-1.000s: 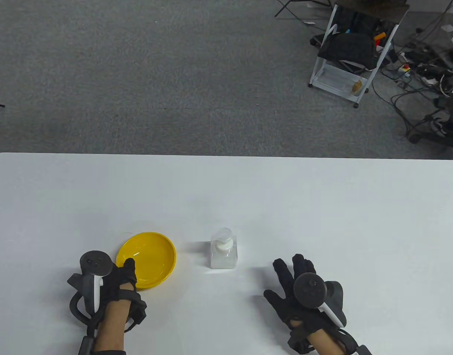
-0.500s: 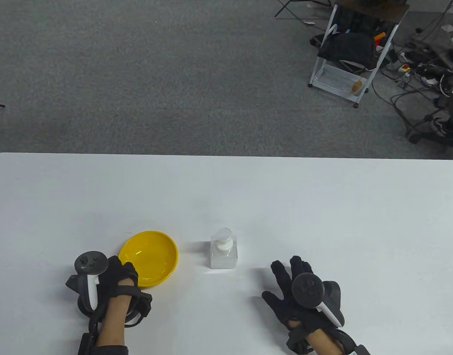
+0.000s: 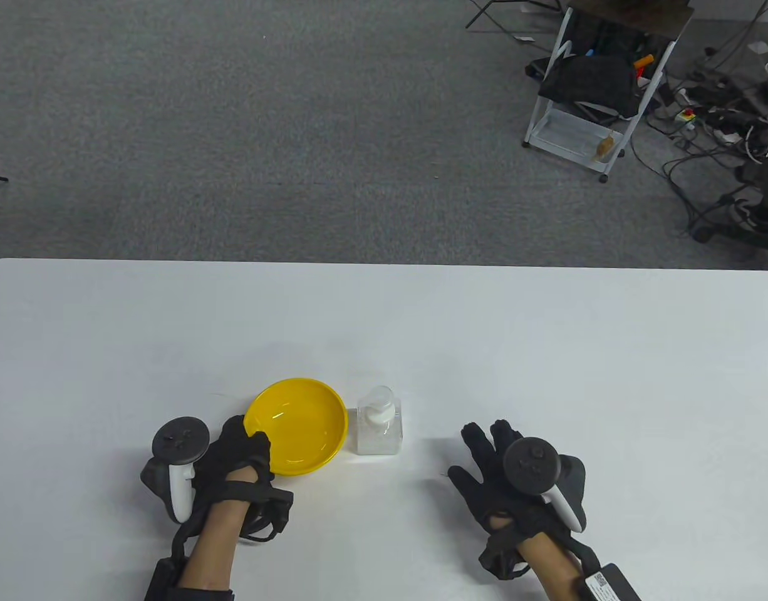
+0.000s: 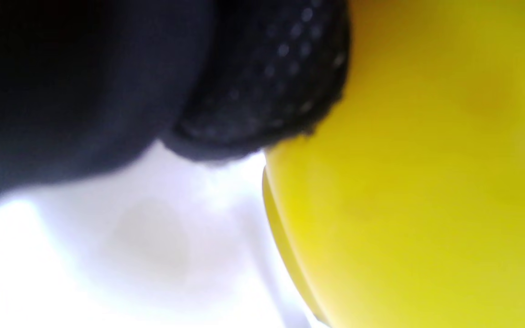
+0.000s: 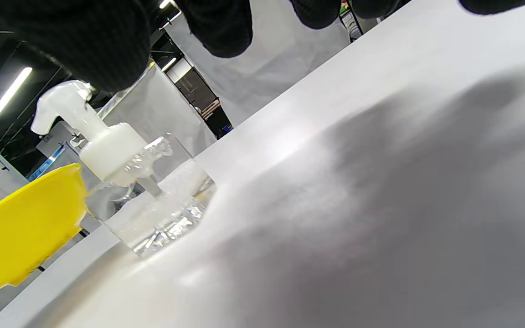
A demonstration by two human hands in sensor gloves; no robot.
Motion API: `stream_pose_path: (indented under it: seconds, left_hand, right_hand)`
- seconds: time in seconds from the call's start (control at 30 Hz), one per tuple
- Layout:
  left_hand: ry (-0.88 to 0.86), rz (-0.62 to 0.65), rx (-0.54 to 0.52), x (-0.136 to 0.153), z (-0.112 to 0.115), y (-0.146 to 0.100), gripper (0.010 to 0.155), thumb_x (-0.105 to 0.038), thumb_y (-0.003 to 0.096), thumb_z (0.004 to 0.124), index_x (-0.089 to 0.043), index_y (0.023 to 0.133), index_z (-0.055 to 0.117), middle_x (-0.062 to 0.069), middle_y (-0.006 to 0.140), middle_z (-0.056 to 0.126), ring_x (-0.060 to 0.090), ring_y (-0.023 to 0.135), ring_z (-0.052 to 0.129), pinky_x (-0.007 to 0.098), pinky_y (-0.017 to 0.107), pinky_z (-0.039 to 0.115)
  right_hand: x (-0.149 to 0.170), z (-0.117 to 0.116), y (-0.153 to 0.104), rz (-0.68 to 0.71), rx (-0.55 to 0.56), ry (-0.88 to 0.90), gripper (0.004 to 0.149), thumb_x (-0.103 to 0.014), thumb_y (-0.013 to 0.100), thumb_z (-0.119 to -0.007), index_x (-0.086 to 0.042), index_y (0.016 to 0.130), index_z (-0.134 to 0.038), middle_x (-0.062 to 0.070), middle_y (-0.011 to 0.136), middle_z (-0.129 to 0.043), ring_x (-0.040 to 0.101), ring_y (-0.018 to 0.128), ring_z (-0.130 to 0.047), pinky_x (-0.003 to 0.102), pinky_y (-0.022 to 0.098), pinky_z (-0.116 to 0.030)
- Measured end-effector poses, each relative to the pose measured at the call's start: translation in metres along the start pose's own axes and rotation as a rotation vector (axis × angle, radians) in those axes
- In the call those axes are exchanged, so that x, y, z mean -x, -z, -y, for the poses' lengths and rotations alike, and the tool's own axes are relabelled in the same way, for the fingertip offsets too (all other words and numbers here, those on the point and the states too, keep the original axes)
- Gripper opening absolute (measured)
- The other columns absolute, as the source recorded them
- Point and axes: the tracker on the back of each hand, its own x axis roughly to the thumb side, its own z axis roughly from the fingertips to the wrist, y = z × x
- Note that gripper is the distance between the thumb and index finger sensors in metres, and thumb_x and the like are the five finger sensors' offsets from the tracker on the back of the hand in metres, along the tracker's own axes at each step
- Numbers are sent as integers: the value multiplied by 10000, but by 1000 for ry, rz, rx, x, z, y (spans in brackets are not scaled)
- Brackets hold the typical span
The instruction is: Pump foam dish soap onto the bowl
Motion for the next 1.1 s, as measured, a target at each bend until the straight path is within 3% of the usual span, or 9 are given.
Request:
stream_pose_path:
  seconds: [0.3,0.53,0.73,1.1]
  left_hand:
    - [-11,44,45,-13,14,-4,551,-350,390,841,-145,876,682,34,226,1028,180,-72,1065,303,-122,886]
    - [-12,54,50,-13,17,-4,550,-349,388,843,-138,872,688,34,208,1034,189,-70,1067,311,-119,887]
    - [-13,55,64,-13,17,-4,551,-351,392,839,-136,875,684,34,226,1029,186,-62,1067,310,-114,886]
    - [-25,64,76,-13,19,-4,553,-353,396,831,-133,879,677,32,225,1028,184,-57,1066,309,-109,886]
  right_hand:
    - [-72,11,43,67,-10,14,726,-564,436,-674,-308,1072,-438,237,1125,-221,542,1016,-240,840,586,-416]
    - [-118,-8,93,34,-91,133,684,-525,451,-574,-309,1081,-417,238,1127,-193,542,1016,-211,843,588,-394]
    - [-129,-31,114,-7,-185,128,675,-508,456,-540,-310,1087,-405,238,1128,-170,545,1014,-179,847,590,-371]
    - [-124,-43,116,29,-193,151,657,-481,462,-521,-292,1086,-444,253,1137,-255,547,1024,-241,849,595,-388]
